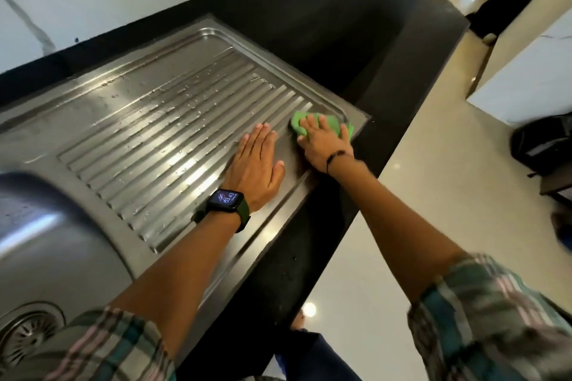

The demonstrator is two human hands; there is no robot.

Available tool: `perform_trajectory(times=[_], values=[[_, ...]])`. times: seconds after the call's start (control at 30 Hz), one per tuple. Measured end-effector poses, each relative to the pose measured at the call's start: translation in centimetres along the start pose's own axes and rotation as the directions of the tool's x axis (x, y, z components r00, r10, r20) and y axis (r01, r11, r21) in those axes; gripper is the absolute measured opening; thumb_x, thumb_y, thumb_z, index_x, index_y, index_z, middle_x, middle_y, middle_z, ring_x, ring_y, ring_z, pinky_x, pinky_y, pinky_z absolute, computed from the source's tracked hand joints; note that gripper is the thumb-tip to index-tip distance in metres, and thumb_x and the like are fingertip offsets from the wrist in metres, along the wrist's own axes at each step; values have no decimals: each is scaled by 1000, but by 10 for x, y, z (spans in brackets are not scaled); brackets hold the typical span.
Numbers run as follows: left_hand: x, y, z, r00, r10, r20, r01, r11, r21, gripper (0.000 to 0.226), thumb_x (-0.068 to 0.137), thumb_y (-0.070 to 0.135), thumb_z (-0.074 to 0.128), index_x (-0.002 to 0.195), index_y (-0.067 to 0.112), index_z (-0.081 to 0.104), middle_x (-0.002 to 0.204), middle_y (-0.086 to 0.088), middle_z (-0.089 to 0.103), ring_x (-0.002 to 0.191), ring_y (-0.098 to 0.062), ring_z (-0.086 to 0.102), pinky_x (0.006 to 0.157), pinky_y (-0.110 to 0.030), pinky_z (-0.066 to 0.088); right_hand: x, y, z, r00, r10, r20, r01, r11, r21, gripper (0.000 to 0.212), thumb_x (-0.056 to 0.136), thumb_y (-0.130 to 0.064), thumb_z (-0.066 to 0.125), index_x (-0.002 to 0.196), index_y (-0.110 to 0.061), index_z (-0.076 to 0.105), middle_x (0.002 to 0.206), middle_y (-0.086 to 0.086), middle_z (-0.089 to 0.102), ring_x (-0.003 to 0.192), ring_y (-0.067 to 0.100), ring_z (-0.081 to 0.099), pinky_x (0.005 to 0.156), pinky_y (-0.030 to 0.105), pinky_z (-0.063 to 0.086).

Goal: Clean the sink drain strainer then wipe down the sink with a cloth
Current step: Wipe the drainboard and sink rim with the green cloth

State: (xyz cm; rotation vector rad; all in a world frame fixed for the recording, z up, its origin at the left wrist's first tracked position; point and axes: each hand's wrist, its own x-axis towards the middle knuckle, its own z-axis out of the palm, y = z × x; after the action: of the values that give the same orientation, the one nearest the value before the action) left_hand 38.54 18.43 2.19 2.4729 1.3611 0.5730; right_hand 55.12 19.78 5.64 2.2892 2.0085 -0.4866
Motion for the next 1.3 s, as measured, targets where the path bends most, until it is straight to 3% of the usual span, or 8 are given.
perform_trajectory(times=[0.17,0.43,0.57,0.77,1.0,1.2,1.3], values=[[-2,-2,2,998,51,44,-52,998,20,75,83,45,11,144,2,18,154,-16,18,144,-23,10,115,-31,-2,-79,-10,34,991,-84,-105,80,996,-42,49,96,-38,27,144,-30,19,156,-12,11,145,11,-1,113,52,-8],[-8,-5,-1,1000,-2,26,2,1000,1,74,82,45,12,142,3,25,152,-15,22,144,-23,15,115,-31,1,5,41,-2,989,120,-86,-117,992,36,50,97,-38,26,145,-29,16,156,-14,5,144,10,-4,113,58,-4],[-5,-4,0,999,-11,37,12,1000,-10,75,81,45,11,143,4,22,153,-14,20,144,-22,12,115,-29,-1,27,58,-16,998,49,-31,-48,998,38,48,97,-36,24,145,-29,18,156,-14,6,145,12,-4,113,57,-6],[-5,-5,3,1000,-22,20,22,1000,-12,72,83,45,14,143,5,21,153,-13,20,142,-16,5,117,-32,4,-27,64,7,994,-87,-72,100,976,194,46,97,-38,32,142,-32,25,155,-12,17,144,8,0,114,48,-6],[-1,-4,8,998,-16,55,14,999,33,72,85,47,14,144,6,17,154,-12,16,141,-14,2,118,-35,6,1,73,5,980,-189,-60,189,982,-6,51,97,-43,25,145,-34,11,156,-13,4,144,11,-5,114,49,-9],[3,-1,6,988,-123,94,120,992,43,77,81,52,11,146,10,11,156,-8,10,144,-14,-3,119,-32,0,76,77,-14,939,-344,2,338,922,-191,56,96,-44,22,145,-34,-3,157,-12,-5,144,12,-10,113,52,-6],[5,1,3,980,-176,92,173,984,35,71,86,46,21,146,9,12,156,-9,12,145,-18,2,119,-32,1,102,64,-17,930,-368,-7,356,903,-241,56,96,-43,21,145,-33,-4,156,-12,-7,144,12,-12,112,55,-4]])
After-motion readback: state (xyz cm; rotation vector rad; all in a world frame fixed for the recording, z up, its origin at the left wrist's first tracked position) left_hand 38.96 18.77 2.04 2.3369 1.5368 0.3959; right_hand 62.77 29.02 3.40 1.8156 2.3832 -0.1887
